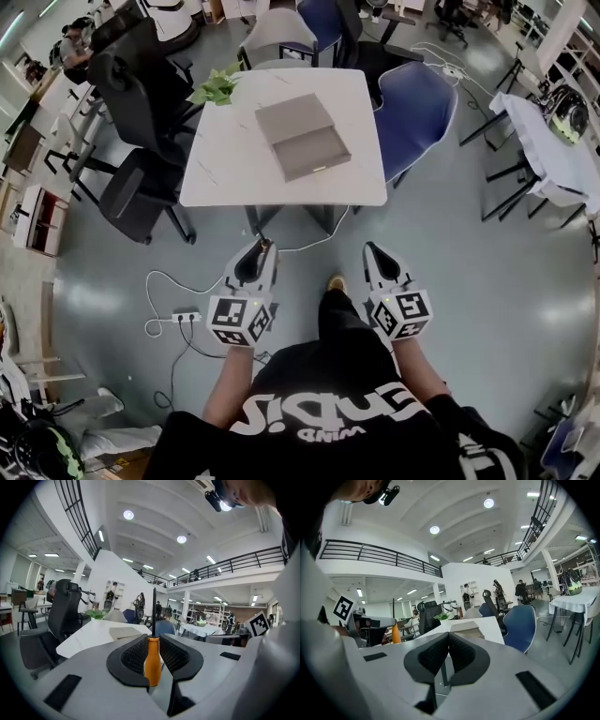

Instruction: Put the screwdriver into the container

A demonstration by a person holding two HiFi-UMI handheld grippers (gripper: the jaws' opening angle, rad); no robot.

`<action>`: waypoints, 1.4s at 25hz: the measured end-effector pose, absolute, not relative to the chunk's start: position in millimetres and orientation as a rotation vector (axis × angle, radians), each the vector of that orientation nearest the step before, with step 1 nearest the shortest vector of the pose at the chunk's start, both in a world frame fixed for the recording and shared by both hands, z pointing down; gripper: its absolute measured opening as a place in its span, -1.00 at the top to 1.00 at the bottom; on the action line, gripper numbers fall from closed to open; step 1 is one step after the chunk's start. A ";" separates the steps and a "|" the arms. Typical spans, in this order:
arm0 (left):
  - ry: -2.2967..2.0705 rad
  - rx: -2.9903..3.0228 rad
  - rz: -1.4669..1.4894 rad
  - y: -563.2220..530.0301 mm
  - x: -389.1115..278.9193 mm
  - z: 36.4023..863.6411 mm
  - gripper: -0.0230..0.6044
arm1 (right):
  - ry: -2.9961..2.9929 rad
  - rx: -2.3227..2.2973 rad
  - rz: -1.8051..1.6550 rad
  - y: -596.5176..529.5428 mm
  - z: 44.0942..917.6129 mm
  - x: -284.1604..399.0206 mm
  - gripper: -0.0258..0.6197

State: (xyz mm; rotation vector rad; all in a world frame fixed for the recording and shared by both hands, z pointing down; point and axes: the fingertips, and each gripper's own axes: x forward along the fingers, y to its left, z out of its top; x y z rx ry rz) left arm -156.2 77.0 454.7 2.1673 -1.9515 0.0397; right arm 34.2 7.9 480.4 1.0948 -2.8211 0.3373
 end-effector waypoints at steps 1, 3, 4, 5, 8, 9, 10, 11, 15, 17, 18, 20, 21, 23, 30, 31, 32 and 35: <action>-1.955 2.161 0.039 65.3 -157.4 453.8 0.65 | -2.821 1.085 0.334 -4.2 478.6 32.9 0.88; -1.965 2.150 0.038 41.5 -159.2 450.9 0.65 | -2.822 1.068 0.326 -29.8 474.0 31.5 0.88; -1.971 2.144 0.037 29.6 -160.4 448.8 0.65 | -2.823 1.061 0.324 -43.4 471.4 30.7 0.88; -1.978 2.138 0.036 17.6 -161.9 446.5 0.65 | -2.824 1.054 0.322 -57.3 468.8 29.5 0.88; -2.001 2.117 0.025 -14.8 -168.2 440.9 0.65 | -2.829 1.023 0.315 -95.2 463.7 23.1 0.88; -2.012 2.108 0.021 -24.3 -170.4 439.7 0.65 | -2.832 1.009 0.312 -106.3 462.7 20.7 0.88; -2.024 2.100 0.015 -33.6 -172.4 438.4 0.65 | -2.837 0.995 0.309 -117.1 461.7 18.6 0.88; -2.037 2.090 0.009 -42.6 -174.2 437.0 0.65 | -2.843 0.982 0.305 -127.8 460.4 16.8 0.88; -2.089 2.043 -0.005 -73.2 -179.7 432.0 0.65 | -2.861 0.937 0.301 -168.1 455.8 12.5 0.88; -2.108 2.022 -0.006 -84.8 -181.3 430.5 0.65 | -2.859 0.918 0.298 -184.9 456.4 12.2 0.88; -2.115 2.014 -0.007 -89.6 -181.9 429.7 0.65 | -2.858 0.911 0.299 -191.9 456.9 12.2 0.88; -2.125 2.005 -0.005 -97.9 -183.2 428.5 0.65 | -2.860 0.902 0.306 -202.8 457.6 11.8 0.88; -2.128 2.003 -0.003 -101.5 -183.7 428.3 0.65 | -2.862 0.900 0.311 -206.7 458.0 11.4 0.88; -2.129 2.002 0.004 -107.6 -185.1 429.0 0.65 | -2.867 0.896 0.324 -212.6 460.3 9.7 0.88; -2.108 2.023 0.026 -130.8 -192.2 429.5 0.65 | -2.863 0.909 0.352 -225.7 465.3 3.3 0.88; -2.099 2.033 0.030 -135.1 -193.0 428.6 0.65 | -2.859 0.918 0.354 -228.2 464.9 3.7 0.88; -2.090 2.043 0.034 -139.6 -194.4 427.7 0.65 | -2.855 0.929 0.357 -230.9 464.5 3.5 0.88; -2.068 2.068 0.047 -152.2 -201.0 425.6 0.65 | -2.846 0.958 0.359 -237.4 462.1 0.8 0.88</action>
